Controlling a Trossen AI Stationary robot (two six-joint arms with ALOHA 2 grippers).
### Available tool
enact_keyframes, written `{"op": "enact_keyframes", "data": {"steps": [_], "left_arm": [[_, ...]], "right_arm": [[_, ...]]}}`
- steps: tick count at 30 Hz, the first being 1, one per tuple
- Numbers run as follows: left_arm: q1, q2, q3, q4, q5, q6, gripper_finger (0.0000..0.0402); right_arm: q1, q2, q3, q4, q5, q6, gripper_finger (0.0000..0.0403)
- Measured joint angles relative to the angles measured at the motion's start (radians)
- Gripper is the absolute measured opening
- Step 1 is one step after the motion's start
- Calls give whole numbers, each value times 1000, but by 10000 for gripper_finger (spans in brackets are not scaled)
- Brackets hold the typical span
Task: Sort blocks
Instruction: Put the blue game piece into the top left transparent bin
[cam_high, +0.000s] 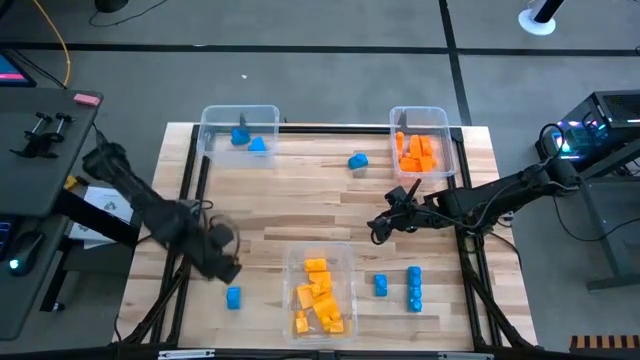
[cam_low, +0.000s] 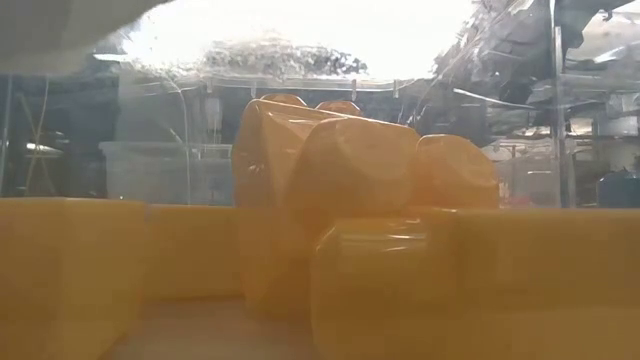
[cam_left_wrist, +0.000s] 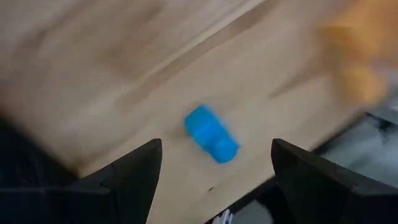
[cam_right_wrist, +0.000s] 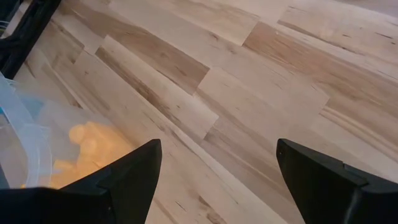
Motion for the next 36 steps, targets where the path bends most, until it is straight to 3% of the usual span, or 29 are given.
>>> {"op": "enact_keyframes", "data": {"steps": [4,8,18,29,32,36], "left_arm": [[-134,149,0,31,-18,-373,286],[-180,261,0,141,-19,-542,286],[-171,448,114,140,0,-588,286],[-154,571,120,168,63,-588,282],[-154,574,120,176,52,-587,253],[-154,574,120,180,38,-581,153]], "right_arm": [[0,0,0,0,0,0,313],[0,0,0,0,-4,0,313],[-1,0,0,-1,-30,-3,313],[-1,0,0,-3,-36,-4,313],[-1,0,0,-8,-41,-4,313],[-1,0,0,-8,-48,-4,313]]}}
